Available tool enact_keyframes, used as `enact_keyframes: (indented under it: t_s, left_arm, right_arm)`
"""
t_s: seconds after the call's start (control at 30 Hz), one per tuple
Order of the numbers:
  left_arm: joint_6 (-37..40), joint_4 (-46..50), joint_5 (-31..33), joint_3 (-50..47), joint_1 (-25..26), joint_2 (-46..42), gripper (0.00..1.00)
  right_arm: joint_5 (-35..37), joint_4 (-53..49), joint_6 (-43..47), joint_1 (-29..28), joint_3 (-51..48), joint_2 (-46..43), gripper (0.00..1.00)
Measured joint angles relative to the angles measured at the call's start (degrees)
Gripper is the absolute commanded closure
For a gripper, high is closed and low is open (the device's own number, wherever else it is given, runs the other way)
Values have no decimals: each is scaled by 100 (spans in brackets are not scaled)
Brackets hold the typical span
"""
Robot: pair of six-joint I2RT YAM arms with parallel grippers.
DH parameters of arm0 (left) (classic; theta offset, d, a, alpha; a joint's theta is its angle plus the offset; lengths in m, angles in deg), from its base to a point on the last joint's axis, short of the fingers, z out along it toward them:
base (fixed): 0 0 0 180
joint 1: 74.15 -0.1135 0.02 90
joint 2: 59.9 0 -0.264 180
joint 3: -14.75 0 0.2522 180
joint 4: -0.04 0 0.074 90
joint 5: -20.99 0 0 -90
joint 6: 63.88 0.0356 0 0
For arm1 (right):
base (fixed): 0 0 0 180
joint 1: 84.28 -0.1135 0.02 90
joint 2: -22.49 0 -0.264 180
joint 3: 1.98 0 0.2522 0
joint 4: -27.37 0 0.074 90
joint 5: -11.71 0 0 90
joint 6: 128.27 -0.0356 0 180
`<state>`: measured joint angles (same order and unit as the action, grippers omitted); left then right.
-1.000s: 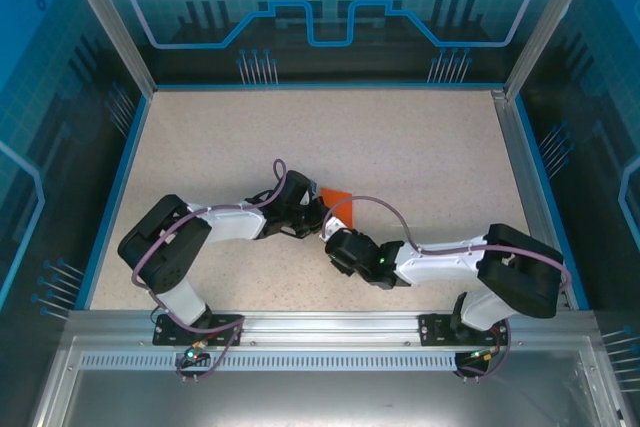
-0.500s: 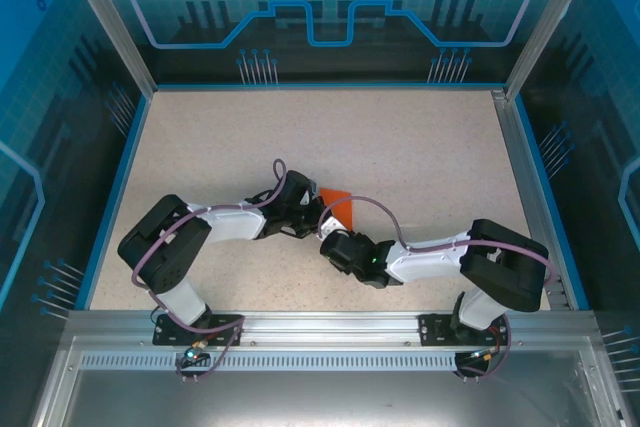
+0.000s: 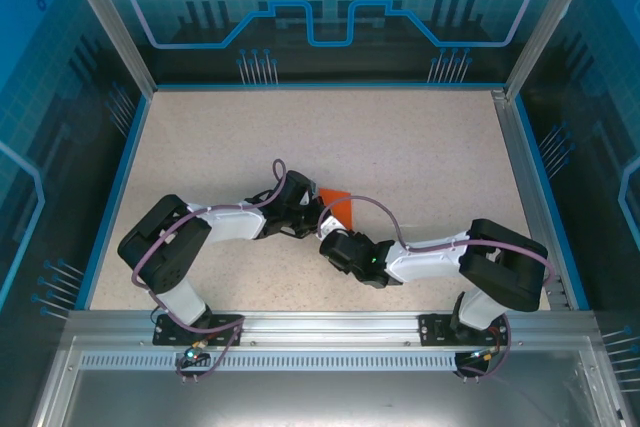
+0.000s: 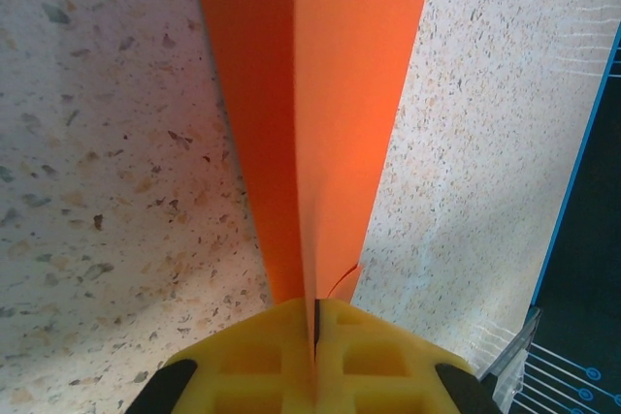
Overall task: Fold a paper plane with a square sheet of paper (pick it up from the middle)
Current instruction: Fold the wing for the fifth time at the center of the table.
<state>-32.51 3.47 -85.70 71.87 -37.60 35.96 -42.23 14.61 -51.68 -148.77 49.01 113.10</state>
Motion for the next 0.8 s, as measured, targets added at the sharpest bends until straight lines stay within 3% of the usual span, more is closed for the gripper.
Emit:
enact_keyframes:
  t_s: [0.17, 0.3, 0.53, 0.8]
  left_arm:
    - [-2, 15, 44, 0, 0, 0, 100]
    - [-39, 15, 59, 0, 0, -13, 88]
    - [-74, 205, 321, -28, 4, -439, 61]
    - [28, 684, 761, -118, 48, -1401, 47]
  right_arm:
    - [-2, 39, -4, 0, 2, 39, 83]
    - [-2, 59, -9, 2, 2, 46, 91]
    - [-208, 446, -90, 111, -232, -98, 95]
    - [-973, 887, -42, 505, -570, -398, 96]
